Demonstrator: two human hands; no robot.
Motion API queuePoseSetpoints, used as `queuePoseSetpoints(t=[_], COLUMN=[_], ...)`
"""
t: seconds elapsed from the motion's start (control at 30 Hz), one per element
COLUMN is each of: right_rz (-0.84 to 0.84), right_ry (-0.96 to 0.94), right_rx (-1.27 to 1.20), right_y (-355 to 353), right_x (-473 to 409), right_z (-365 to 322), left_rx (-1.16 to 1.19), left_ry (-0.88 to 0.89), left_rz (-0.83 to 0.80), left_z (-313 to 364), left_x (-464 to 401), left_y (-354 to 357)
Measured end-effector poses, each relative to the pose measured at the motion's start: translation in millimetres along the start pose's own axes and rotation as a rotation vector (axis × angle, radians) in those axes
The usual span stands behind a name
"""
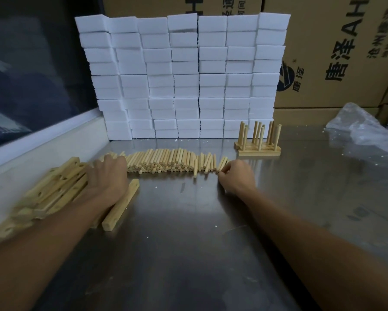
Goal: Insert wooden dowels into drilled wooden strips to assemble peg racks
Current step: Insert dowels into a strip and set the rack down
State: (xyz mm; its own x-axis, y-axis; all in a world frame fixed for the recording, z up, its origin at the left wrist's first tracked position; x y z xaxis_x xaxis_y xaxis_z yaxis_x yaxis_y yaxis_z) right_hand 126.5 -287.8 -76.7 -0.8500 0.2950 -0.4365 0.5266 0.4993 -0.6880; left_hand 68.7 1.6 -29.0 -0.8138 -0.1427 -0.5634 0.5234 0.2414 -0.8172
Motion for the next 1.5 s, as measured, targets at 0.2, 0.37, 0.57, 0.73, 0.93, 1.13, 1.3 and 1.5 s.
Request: queuePoseSetpoints(t=[0.2, 0.37, 0.57, 0.73, 0.93, 1.13, 1.3, 1.5], right_rz=[-0.004, 0.034, 0.049, 0.005, 0.032, 0.106, 0.121, 0.220], right_ry=[0.045, 0.108, 0.218, 0.189, 0.047, -0.196, -0.336, -0.481], right_rx=[-0.020, -0.099, -0.275, -0.482, -0.637, -0.579, -0.522, -0.296], right_y=[-7, -15, -20, -18, -16, -19, -20, -19], right_x=[-4, -8, -6, 2, 22, 38, 50, 59], right_z=[1, 3, -1, -10, -16, -19, -28, -32], left_rx=[0.047, 0.134, 0.483, 0.983, 1.787, 2.054, 2.170, 2.206], left_ry=[0.016, 0.070, 0.138, -0.216, -0.861, -0.930, -0.889, -0.909], left_rz=[0.035, 0.170, 0.317, 0.256, -0.129, -0.412, -0.530, -0.562], left_z=[13, 26, 62, 93, 111, 106, 100, 96], left_x=[2, 3, -2, -1, 10, 31, 32, 33], left_y=[-4, -8, -19, -24, -19, -12, -13, -6])
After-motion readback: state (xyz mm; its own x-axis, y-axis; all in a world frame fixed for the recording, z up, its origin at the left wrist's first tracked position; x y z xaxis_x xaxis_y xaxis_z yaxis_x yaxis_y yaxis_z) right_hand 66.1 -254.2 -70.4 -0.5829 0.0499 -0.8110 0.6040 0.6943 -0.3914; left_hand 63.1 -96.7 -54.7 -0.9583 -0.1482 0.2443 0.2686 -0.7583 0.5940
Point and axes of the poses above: each hand's wrist, its own x-axis away from the middle knuckle, its own y-axis out of the palm, z = x × y, the point moved 1 cm from there along -x, towards the middle knuckle, and after that the axes turned 14 degrees about z, right-handed, at the moved point
